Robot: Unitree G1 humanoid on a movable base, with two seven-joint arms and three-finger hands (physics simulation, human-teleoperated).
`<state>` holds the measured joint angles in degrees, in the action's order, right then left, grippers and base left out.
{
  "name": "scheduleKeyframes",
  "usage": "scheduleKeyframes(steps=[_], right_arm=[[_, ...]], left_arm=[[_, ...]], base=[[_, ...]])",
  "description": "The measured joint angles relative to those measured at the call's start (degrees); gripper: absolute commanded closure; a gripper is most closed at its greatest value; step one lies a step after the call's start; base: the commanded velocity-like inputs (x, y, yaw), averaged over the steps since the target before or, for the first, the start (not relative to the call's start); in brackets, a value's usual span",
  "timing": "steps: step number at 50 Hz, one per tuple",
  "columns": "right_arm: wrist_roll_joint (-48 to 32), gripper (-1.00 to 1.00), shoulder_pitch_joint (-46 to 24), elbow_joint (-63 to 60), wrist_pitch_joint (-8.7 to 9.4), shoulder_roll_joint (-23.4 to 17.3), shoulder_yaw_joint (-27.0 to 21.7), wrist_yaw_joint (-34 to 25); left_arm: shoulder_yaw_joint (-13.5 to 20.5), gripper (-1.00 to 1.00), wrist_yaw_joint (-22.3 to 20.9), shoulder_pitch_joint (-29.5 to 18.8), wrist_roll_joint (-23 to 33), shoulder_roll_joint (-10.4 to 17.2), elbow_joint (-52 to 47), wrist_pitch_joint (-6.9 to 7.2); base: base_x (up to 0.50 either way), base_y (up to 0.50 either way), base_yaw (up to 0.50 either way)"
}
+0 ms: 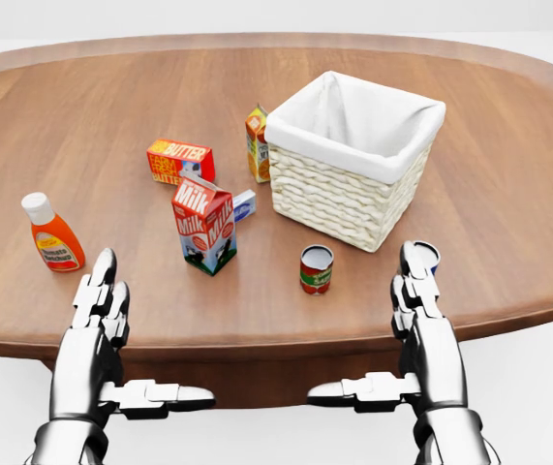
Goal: Pick up the tomato sauce, and put it in the basket.
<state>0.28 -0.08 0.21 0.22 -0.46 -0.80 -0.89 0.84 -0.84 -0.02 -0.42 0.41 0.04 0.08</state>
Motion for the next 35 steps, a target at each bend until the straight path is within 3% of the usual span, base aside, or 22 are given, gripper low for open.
scheduleKeyframes(steps=[13,22,27,35], right_arm=[[0.28,-1.0,0.39,-0.97,1.14,-0.54,-0.82,-1.51],[0.72,-1.0,0.43,-2.62,2.75,-0.7,-1.27,-2.11],[1.08,-1.0,0.35,-3.85,4.06,-0.8,-1.55,-2.3],[1.94,-1.0,0.27,-6.97,4.78,-1.01,-2.16,-2.61]], left_arm=[[0.91,-1.0,-0.87,0.08,-0.34,0.49,-0.55,0.81],[1.04,-1.0,-1.06,0.63,-0.18,0.62,-3.27,2.93],[0.97,-1.0,-1.21,1.18,0.0,0.61,-5.83,4.8],[0.83,-1.0,-1.34,1.96,0.37,0.53,-9.0,4.92]], base=[[0.0,0.0,0.0],[0.0,0.0,0.0],[0.0,0.0,0.0],[0.0,0.0,0.0]])
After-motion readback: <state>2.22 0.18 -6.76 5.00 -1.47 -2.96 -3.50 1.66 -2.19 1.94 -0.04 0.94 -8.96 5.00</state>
